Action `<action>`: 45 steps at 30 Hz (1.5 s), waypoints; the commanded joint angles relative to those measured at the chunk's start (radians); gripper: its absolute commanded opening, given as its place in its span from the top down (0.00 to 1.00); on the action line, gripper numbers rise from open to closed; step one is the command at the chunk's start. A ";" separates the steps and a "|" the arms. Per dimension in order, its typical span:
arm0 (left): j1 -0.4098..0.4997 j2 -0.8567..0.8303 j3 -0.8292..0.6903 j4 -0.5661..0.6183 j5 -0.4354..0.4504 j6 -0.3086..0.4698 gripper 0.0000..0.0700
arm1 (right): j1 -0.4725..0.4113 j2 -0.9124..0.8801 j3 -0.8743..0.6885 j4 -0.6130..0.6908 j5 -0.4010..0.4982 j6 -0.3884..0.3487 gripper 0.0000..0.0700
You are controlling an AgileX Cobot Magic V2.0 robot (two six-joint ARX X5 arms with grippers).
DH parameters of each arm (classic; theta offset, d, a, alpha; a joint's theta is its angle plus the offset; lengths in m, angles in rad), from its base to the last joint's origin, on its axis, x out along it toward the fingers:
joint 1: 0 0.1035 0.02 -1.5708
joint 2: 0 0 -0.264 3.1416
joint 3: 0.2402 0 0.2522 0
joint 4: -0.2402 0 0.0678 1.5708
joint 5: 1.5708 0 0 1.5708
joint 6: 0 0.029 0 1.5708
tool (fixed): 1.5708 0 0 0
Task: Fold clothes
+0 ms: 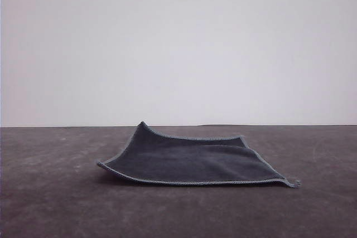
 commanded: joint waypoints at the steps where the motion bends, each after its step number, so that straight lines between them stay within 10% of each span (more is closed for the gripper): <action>1: 0.001 0.046 0.042 -0.047 0.019 0.060 1.00 | 0.000 0.048 0.033 -0.040 -0.015 -0.054 0.99; 11: -0.004 0.321 0.131 -0.230 0.224 0.167 1.00 | 0.002 0.320 0.070 -0.095 -0.188 -0.168 0.99; 28: -0.260 0.487 0.143 -0.034 0.289 0.274 1.00 | 0.224 0.425 0.070 0.018 -0.197 -0.293 0.99; 30: -0.261 0.487 0.143 -0.023 0.289 0.274 0.92 | 0.225 0.425 0.070 0.018 -0.197 -0.302 0.94; 33: -0.261 0.479 0.143 -0.009 0.289 0.271 0.39 | 0.225 0.425 0.070 0.021 -0.180 -0.303 0.54; 35: -0.261 0.472 0.143 -0.010 0.289 0.266 0.25 | 0.225 0.423 0.070 0.023 -0.181 -0.302 0.45; 42: -0.261 0.448 0.143 -0.013 0.288 0.239 0.28 | 0.225 0.423 0.070 0.024 -0.182 -0.300 0.44; 45: -0.261 0.451 0.144 -0.001 0.289 0.142 0.50 | 0.225 0.426 0.070 0.039 -0.178 -0.237 0.45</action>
